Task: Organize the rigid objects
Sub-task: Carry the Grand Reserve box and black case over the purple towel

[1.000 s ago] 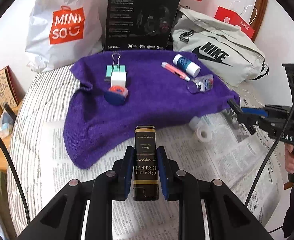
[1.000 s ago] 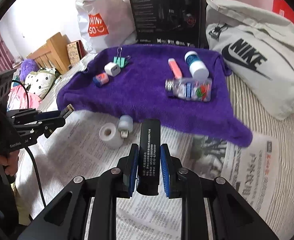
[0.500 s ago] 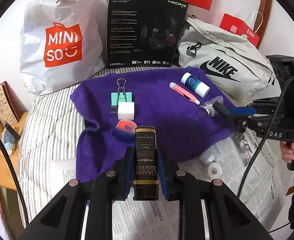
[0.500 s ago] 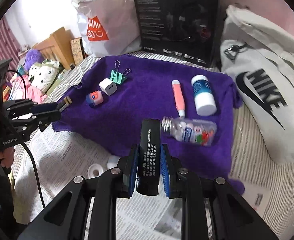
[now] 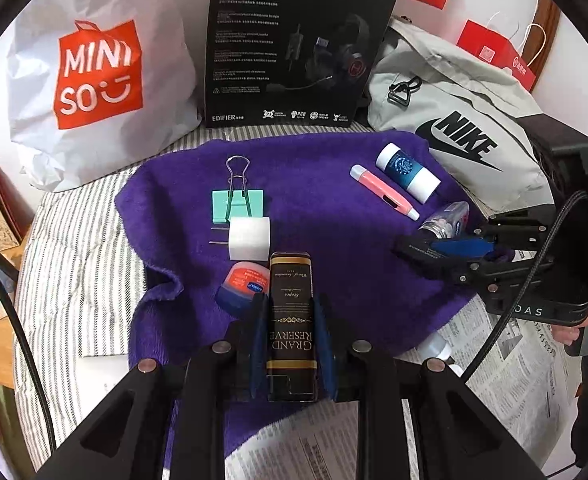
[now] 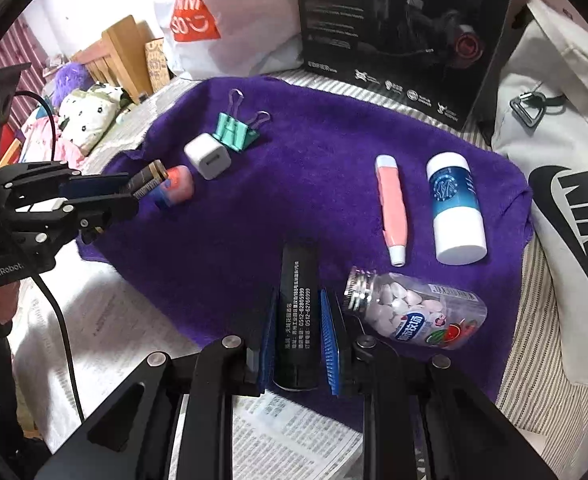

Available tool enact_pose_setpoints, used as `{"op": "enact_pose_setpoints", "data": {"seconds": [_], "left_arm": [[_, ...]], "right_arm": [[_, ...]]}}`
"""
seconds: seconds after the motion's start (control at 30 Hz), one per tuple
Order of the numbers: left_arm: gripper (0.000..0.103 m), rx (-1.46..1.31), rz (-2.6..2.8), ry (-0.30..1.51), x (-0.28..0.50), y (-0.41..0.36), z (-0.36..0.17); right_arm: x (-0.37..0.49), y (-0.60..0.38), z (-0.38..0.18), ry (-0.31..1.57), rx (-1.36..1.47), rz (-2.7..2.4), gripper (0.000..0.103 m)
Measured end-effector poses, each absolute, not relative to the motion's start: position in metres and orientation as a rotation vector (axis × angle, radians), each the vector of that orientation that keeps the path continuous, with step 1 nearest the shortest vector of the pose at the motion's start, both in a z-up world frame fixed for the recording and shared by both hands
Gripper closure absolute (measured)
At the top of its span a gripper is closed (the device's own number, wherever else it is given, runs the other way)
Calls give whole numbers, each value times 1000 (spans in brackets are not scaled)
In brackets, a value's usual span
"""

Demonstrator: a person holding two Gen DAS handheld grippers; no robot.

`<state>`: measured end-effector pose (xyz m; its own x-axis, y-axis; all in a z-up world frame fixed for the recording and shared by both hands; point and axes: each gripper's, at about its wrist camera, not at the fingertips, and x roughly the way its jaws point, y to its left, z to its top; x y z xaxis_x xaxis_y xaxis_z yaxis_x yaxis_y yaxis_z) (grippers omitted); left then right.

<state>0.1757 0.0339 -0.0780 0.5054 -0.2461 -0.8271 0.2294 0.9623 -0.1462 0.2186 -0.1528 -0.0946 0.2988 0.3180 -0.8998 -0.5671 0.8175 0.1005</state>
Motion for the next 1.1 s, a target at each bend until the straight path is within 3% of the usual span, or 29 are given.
{"op": "enact_pose_setpoints", "data": {"seconds": [1.1], "left_arm": [[81,34,-284,1077,201,23,-119]], "right_arm": [[235,-157,-108,1102,-322,616,82]]}}
